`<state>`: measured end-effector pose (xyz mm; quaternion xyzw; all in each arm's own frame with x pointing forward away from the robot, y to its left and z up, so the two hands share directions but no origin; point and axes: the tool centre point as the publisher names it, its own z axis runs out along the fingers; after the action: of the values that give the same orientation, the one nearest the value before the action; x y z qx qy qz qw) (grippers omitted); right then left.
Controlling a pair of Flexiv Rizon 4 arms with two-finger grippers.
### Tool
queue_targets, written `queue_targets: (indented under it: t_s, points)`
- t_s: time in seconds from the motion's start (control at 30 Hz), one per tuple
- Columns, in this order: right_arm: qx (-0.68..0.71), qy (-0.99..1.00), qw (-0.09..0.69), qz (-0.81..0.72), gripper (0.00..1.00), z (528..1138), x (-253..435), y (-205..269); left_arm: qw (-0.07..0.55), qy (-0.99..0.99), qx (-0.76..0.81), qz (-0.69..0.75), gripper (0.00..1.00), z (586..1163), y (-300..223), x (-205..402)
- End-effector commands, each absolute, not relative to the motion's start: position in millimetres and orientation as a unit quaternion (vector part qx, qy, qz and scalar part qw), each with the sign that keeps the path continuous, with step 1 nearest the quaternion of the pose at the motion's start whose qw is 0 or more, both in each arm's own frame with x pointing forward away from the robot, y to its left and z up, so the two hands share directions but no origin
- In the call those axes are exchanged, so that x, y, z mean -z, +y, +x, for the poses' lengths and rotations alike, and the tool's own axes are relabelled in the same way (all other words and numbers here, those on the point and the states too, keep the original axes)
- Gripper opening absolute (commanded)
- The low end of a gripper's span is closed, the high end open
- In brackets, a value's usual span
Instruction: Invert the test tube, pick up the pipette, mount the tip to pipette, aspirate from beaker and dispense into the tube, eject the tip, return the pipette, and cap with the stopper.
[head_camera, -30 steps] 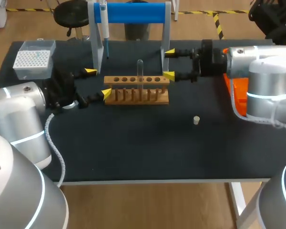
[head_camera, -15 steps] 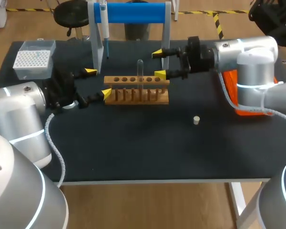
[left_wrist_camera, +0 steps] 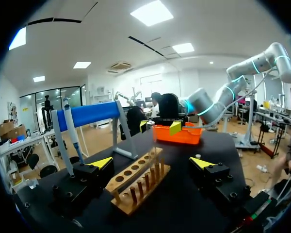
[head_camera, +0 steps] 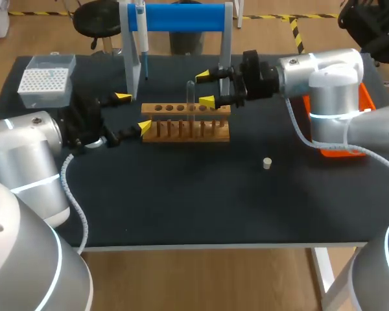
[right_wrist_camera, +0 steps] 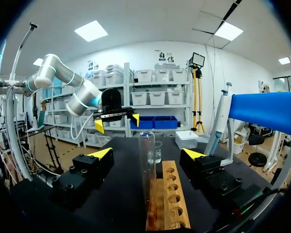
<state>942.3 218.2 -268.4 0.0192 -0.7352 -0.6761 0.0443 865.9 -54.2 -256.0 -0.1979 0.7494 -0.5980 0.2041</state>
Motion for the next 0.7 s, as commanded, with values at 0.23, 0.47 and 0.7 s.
queue_targets:
  t_s: [0.23, 0.47, 0.7]
  points:
    - [0.680, -0.733, 0.029, 0.011, 0.73, 947, 277, 235, 0.205, 0.749, 0.597, -0.198, 1.00, 865, -55, 256]
    - [0.684, -0.729, 0.021, 0.010, 0.61, 945, 278, 238, 0.205, 0.749, 0.597, -0.198, 1.00, 865, -55, 256]
    - [0.687, -0.726, 0.018, 0.011, 0.51, 940, 278, 244, 0.205, 0.749, 0.597, -0.198, 1.00, 865, -55, 256]
